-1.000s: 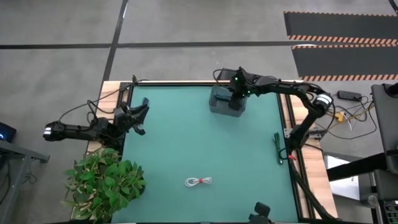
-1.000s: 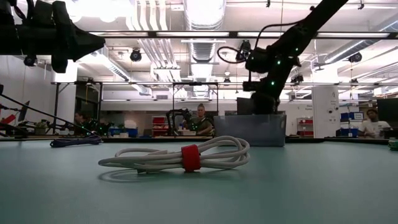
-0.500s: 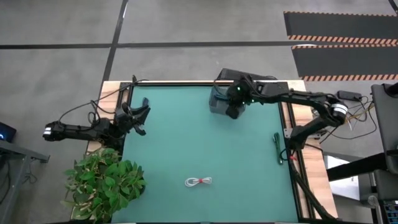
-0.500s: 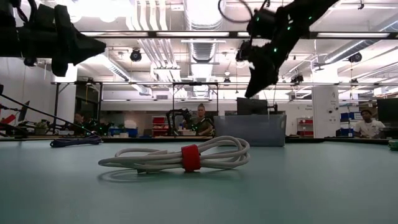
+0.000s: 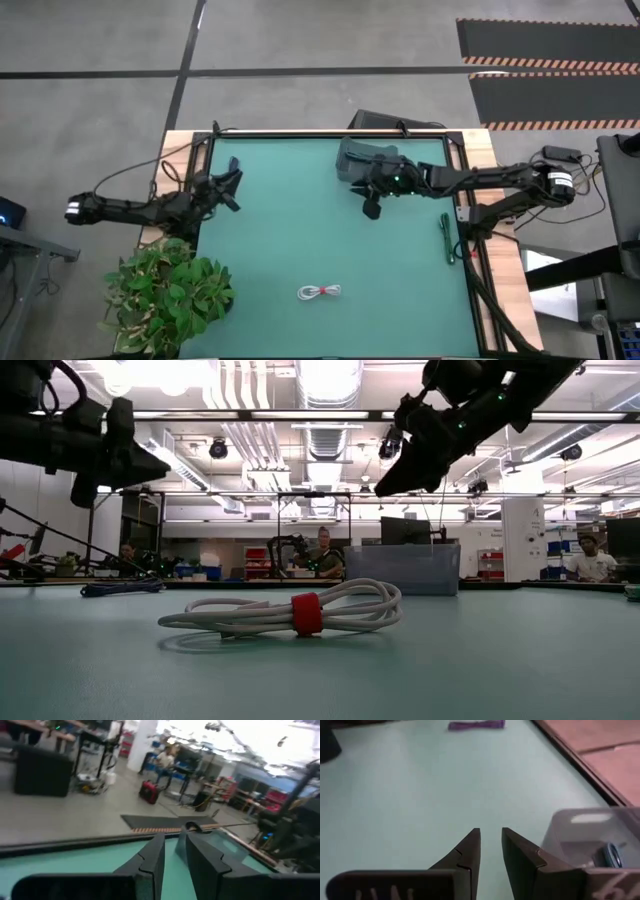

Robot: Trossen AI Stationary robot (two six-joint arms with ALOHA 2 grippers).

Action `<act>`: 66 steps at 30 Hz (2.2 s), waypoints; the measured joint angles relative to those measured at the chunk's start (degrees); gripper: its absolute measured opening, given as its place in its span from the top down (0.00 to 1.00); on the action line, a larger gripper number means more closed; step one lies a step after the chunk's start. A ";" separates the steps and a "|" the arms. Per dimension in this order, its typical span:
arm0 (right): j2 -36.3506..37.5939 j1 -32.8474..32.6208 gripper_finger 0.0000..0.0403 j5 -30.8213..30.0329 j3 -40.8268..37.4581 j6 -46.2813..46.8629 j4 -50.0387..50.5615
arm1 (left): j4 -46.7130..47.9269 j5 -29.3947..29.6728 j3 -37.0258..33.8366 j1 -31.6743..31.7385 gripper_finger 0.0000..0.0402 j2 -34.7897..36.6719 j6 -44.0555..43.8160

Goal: Pick and place USB-C Cables
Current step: Put the green USB cable into the black bin

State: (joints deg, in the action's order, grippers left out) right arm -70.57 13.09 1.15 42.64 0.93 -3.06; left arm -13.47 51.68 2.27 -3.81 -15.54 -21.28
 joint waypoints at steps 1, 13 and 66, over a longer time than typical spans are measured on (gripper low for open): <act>0.00 -0.32 0.83 -0.06 -0.61 0.02 -1.03 | 1.68 0.08 0.67 0.00 0.84 -0.84 -1.45; -0.03 -0.71 0.82 0.17 -1.80 -4.23 -5.90 | 8.96 2.30 8.90 0.44 0.84 -14.40 -14.48; 0.57 -0.71 0.77 0.31 -1.73 -10.97 -9.21 | 50.00 -24.26 30.92 40.24 0.61 -61.25 -15.25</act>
State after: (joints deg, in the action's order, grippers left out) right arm -70.00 12.38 1.45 40.91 -10.04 -12.27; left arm 36.52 27.42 33.19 36.42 -76.79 -36.53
